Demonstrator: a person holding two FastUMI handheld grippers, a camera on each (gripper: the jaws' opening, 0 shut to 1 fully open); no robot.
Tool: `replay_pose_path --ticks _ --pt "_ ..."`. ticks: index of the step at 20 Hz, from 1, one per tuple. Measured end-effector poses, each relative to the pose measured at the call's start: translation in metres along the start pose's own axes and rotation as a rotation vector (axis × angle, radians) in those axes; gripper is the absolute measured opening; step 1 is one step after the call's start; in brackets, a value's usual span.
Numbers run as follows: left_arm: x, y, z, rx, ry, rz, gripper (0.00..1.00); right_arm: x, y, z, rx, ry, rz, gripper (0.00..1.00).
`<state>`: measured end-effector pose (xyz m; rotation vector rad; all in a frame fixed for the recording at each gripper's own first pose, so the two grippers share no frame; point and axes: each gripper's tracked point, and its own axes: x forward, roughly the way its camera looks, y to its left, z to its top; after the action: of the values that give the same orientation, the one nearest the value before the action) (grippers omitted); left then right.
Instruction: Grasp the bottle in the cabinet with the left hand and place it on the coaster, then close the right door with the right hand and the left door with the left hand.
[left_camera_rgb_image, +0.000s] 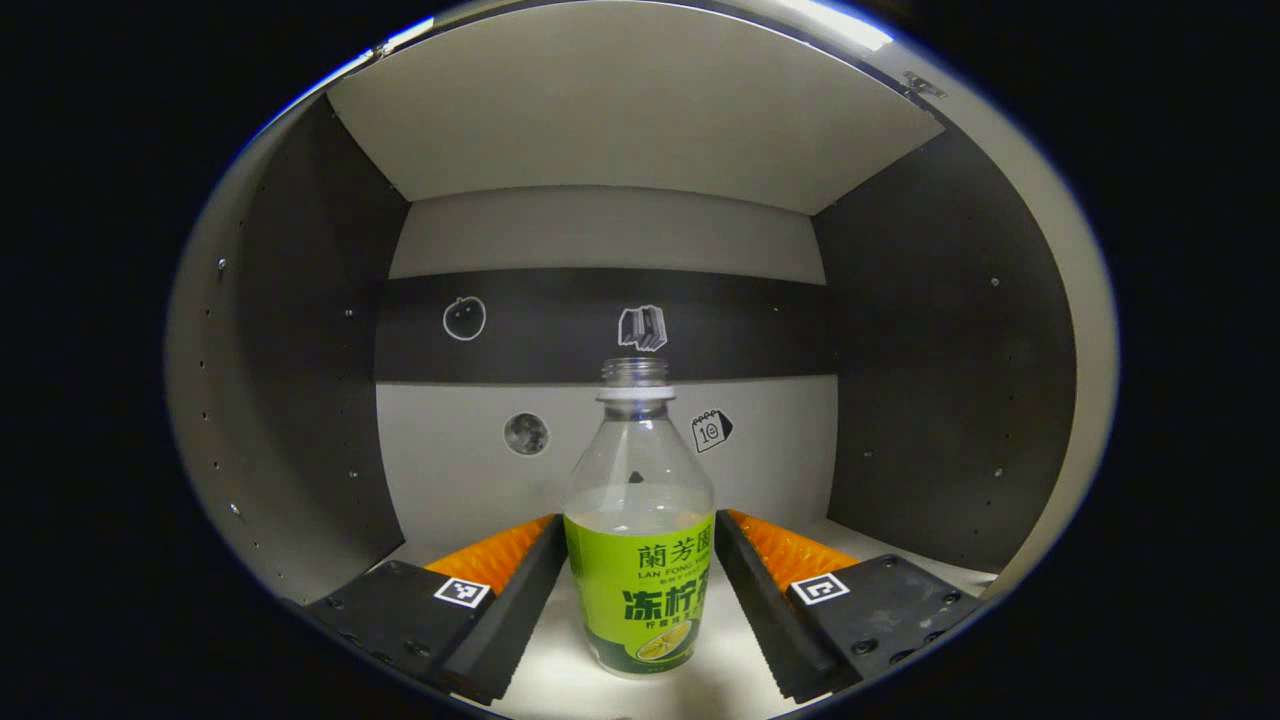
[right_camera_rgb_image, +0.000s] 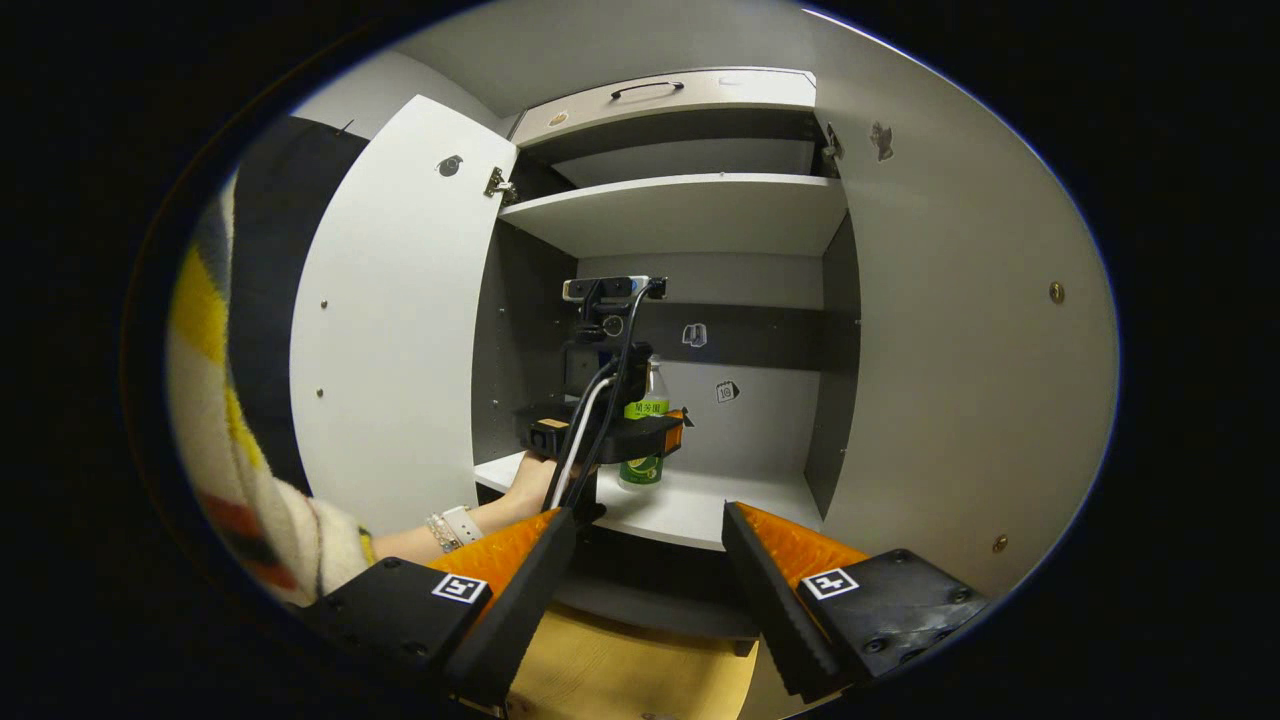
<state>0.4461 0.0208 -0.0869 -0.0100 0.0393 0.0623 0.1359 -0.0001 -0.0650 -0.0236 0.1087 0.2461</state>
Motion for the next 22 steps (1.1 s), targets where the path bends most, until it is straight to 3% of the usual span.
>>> replay_pose_path --ticks 2,3,10,17,22 --pt "-0.001 0.001 0.005 0.001 -0.018 0.012 0.89 0.000 -0.001 -0.001 -0.002 0.002 -0.006 0.98" --pt "-0.001 0.003 0.006 -0.004 -0.022 0.012 0.82 0.000 -0.001 -0.001 0.000 0.004 -0.009 0.98" --pt "-0.031 0.004 0.027 -0.023 -0.039 -0.018 0.78 -0.008 -0.004 0.009 0.014 -0.019 -0.048 0.98" --pt "-0.143 0.008 0.051 0.043 -0.077 -0.075 0.78 -0.029 -0.020 0.027 -0.009 -0.065 -0.162 0.98" --pt "-0.235 0.006 0.047 -0.031 -0.055 -0.142 0.78 -0.065 -0.015 0.032 -0.049 -0.076 -0.250 0.98"
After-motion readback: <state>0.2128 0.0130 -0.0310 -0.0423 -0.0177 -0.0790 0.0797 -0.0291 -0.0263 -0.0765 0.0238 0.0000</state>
